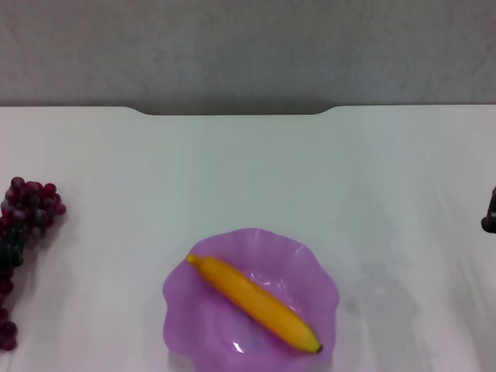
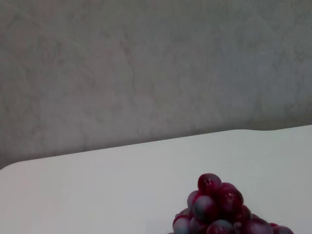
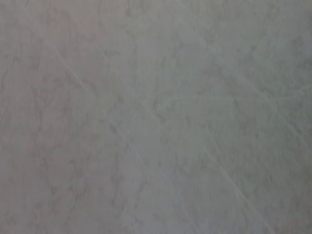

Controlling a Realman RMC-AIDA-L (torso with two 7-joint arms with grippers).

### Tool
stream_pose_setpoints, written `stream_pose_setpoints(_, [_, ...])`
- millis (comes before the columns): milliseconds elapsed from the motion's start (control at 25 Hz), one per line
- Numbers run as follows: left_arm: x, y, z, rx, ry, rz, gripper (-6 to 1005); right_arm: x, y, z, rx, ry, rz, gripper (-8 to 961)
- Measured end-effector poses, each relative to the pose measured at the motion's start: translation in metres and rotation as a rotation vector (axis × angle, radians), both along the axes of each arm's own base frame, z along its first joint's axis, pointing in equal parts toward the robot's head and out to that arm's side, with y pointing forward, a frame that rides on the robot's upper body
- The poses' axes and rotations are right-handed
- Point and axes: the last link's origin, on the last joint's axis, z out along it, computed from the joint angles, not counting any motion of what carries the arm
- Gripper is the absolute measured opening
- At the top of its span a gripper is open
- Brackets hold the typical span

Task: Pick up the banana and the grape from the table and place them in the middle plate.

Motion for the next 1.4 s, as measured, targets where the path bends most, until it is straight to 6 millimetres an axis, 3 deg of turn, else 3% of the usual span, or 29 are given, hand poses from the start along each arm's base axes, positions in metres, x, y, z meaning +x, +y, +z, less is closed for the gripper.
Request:
stream_pose_setpoints(200, [0.005, 0.002, 0.001, 0.016, -0.01, -0.032, 343, 0.0, 0.001, 0.0, -0.001, -0.002, 0.001, 103])
stream_pose_setpoints(760, [0.047, -0.009, 0.012, 0.056, -0.154, -0.372, 321, -0.002, 0.003, -0.001, -0.004, -0.001, 0.008, 103])
stream_pose_setpoints(1160, [0.096, -0.037, 0.02, -0.083, -0.201, -0.818, 313, -0.002, 0.004, -0.002, -0.018, -0.003, 0.003, 102])
stream_pose_setpoints(1400, [0.125, -0.045, 0.014, -0.177, -0.247, -1.027, 309, -0.002, 0.007, -0.005, -0.038, -0.004, -0.004, 102])
